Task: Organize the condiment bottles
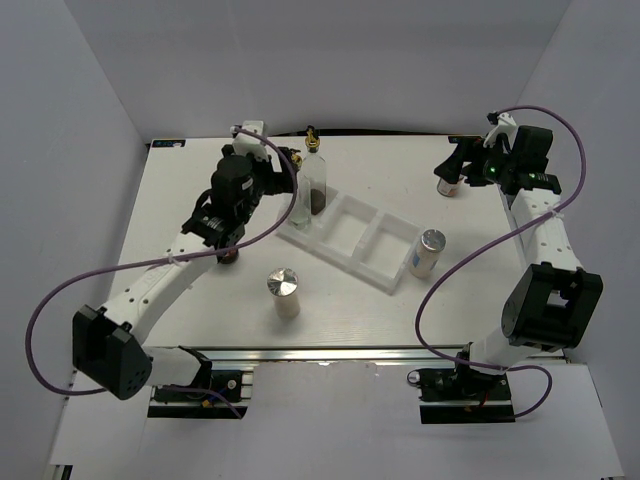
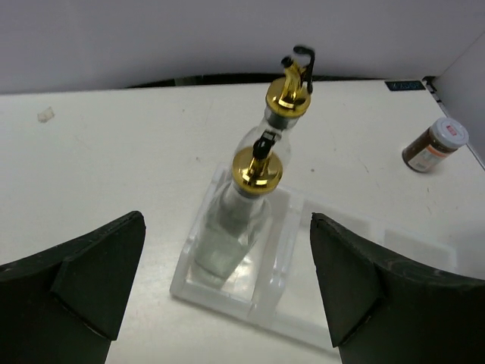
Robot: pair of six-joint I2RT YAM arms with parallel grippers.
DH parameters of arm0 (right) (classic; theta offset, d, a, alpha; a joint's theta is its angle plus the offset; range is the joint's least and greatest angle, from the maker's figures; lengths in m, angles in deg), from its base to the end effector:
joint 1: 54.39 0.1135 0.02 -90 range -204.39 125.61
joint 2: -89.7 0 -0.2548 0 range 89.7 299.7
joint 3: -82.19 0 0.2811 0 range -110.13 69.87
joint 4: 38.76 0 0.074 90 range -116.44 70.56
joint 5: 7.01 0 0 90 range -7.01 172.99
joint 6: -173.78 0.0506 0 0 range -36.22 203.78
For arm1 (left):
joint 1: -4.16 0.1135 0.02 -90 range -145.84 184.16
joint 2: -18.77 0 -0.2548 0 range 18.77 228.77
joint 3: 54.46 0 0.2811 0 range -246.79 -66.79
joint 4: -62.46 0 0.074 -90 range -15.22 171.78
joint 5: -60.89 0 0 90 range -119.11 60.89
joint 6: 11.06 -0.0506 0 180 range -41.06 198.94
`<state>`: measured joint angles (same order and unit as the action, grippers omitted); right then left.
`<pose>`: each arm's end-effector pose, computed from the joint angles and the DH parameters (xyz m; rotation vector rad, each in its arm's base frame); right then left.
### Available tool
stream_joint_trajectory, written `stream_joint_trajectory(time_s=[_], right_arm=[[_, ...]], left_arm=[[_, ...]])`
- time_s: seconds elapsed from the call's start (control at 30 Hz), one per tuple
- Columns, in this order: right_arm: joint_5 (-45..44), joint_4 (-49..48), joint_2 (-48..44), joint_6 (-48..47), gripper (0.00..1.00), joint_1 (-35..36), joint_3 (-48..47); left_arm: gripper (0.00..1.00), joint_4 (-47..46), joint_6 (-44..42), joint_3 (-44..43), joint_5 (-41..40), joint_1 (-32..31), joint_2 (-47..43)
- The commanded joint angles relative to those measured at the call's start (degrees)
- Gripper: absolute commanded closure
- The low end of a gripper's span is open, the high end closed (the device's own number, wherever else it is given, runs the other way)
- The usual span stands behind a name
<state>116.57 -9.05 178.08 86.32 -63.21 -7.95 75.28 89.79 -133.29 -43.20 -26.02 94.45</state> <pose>0.3960 -0.0331 0.3224 -0.1615 2.0045 0.5309 0.3165 -0.1698 0.3552 0.1129 1.7410 -0.3124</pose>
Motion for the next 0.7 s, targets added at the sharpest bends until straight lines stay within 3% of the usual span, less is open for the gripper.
stream_joint_trajectory(time_s=[0.0,0.17,0.37,0.5,0.67], right_arm=[[1.05,0.37,-3.74,-0.88,0.11,0.82,-0.23],[1.39,-0.51,-4.09,-1.23,0.11,0.82,0.57],[2.36,0.1,-2.86,-0.96,0.11,0.82,-0.05],[4.03,-0.51,-3.3,-0.96,0.11,0.82,0.48],[5.62,-0.69,-3.48,-0.61,0.11,0.82,0.74]], left_arm=[[0.02,9.06,4.96,2.16,-1.12,-0.15,-4.22],[0.02,18.83,6.56,2.69,13.25,-0.24,-9.13],[0.02,30.87,7.16,6.37,24.42,-0.32,-13.54],[0.02,37.73,7.34,7.43,24.9,-1.64,-12.75],[0.02,37.91,7.34,9.98,25.69,-3.92,-12.66]])
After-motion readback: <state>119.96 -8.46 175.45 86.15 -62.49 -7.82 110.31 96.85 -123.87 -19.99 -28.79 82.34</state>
